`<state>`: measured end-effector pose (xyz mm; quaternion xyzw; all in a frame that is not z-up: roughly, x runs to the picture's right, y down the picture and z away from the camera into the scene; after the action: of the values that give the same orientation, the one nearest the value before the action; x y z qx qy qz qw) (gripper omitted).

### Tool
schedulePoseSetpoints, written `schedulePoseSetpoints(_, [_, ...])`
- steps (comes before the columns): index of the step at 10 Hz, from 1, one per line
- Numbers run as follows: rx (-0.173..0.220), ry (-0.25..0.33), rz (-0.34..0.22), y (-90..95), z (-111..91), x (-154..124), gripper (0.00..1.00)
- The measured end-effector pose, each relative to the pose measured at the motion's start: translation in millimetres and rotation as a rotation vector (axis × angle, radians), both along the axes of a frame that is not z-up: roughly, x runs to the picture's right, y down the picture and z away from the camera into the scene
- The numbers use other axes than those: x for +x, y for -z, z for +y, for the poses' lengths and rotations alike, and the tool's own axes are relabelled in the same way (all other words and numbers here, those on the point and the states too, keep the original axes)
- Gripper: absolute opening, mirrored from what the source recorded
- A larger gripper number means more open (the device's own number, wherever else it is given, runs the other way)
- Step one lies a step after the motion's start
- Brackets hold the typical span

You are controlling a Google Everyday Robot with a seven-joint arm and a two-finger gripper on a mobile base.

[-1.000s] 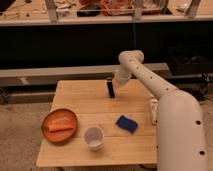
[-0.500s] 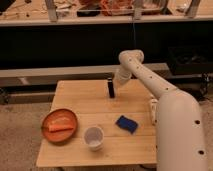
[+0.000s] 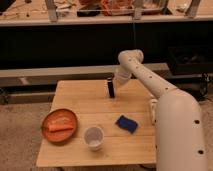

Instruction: Knock the eraser over

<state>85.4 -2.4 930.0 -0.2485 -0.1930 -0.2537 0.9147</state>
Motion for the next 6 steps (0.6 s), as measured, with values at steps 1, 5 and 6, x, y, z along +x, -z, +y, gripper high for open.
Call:
schedulePoseSetpoints(1, [-0.001, 0.002, 0.0, 0.0, 0.8, 0.1, 0.01])
schedulePoseSetpoints(5, [0.001, 0.016, -0.003, -1.5, -0.1, -1.2, 0.01])
schedulePoseSetpoints(6, [0.002, 0.02, -0.003, -1.7, -0.2, -1.2, 0.01])
